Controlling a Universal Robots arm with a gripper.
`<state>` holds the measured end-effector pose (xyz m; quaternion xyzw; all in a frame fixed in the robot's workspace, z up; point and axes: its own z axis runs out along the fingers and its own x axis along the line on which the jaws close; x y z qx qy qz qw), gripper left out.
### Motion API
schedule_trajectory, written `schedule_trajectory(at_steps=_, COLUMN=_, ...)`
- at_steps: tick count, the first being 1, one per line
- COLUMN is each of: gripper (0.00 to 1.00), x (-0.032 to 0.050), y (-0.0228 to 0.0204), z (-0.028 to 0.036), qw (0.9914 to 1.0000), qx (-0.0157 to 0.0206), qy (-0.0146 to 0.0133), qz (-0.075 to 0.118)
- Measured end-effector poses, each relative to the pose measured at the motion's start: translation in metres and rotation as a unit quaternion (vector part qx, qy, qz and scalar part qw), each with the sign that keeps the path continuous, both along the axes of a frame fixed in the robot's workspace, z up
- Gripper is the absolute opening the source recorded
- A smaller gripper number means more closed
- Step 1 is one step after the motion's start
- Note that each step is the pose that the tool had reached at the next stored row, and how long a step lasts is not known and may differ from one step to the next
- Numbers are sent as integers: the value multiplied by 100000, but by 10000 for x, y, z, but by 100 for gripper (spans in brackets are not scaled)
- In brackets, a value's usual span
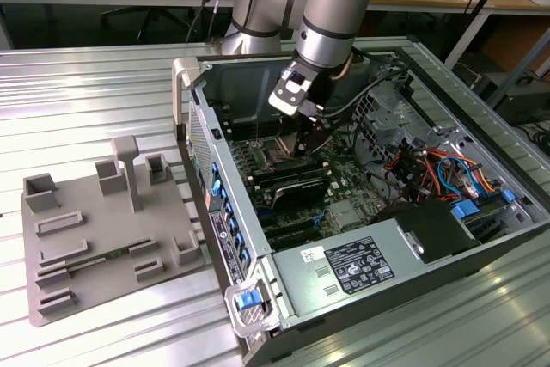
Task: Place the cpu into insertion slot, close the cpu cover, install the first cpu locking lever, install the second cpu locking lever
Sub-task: 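Place the cpu into insertion slot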
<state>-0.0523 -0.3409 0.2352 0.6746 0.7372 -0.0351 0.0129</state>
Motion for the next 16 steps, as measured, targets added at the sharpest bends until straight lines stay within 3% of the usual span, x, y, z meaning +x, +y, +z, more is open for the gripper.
schedule_trajectory(at_steps=16, gripper=55, x=0, y=0, z=-1, qw=99945, qx=-1, qy=-2, qz=-3329)
